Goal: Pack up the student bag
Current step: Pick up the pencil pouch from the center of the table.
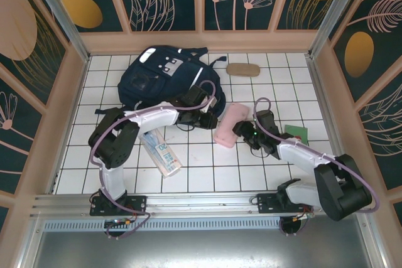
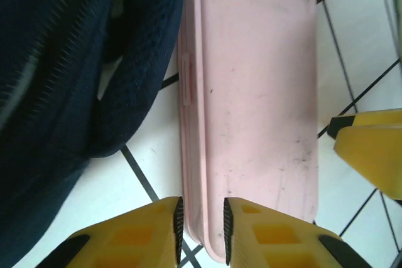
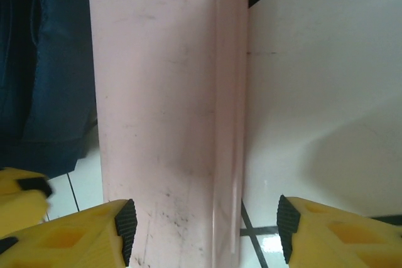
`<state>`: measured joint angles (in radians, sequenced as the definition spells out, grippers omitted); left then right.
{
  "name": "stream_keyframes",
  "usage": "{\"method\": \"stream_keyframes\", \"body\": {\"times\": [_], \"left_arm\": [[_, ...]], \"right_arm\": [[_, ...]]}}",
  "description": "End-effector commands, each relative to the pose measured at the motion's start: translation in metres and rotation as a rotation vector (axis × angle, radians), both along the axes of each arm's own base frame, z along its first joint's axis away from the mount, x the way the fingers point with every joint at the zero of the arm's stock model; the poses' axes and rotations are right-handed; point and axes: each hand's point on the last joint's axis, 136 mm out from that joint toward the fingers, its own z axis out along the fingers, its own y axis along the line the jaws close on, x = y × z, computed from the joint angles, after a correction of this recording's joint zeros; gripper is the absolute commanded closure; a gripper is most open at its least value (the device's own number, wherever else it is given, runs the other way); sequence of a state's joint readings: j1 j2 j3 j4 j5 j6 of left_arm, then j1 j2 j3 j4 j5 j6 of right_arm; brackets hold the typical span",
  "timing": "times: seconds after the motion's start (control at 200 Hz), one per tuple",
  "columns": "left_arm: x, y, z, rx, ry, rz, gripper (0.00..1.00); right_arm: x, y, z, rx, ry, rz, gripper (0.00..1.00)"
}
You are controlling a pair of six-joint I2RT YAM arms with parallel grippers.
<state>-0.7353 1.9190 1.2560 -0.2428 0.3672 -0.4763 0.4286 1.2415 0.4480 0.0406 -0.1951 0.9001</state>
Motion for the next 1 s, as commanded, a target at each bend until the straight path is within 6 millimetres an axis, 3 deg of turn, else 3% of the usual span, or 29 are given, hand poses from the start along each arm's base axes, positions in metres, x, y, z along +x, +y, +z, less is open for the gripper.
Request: {"method": "stream_keyframes", "body": {"times": [0.0, 0.18, 0.305, 0.525, 0.765, 0.991], "left_arm": [[-0.009, -0.005, -0.022, 0.015, 0.041, -0.014, 0.75], [-0.020, -0.003, -0.048, 0.056, 0.086, -0.024, 0.79], [-0.025, -0.005, -0.055, 0.041, 0.119, -0.029, 0.85], [-0.028, -0.007, -0.055, 0.021, 0.134, -0.036, 0.89], [-0.027, -0.009, -0.053, 0.018, 0.129, -0.037, 0.90], [-0.024, -0.010, -0.047, 0.013, 0.117, -0.035, 0.90]], "right_arm": [[0.005, 0.009, -0.001, 0.055, -0.019, 0.016, 0.38], [0.004, 0.013, -0.015, 0.054, 0.022, 0.039, 0.40], [0.005, 0.023, -0.014, 0.107, 0.015, 0.067, 0.42], [0.008, 0.048, 0.022, 0.266, -0.084, 0.164, 0.44], [0.005, 0.046, 0.056, 0.365, -0.190, 0.193, 0.51], [0.004, 0.038, 0.030, 0.288, -0.103, 0.156, 0.51]]}}
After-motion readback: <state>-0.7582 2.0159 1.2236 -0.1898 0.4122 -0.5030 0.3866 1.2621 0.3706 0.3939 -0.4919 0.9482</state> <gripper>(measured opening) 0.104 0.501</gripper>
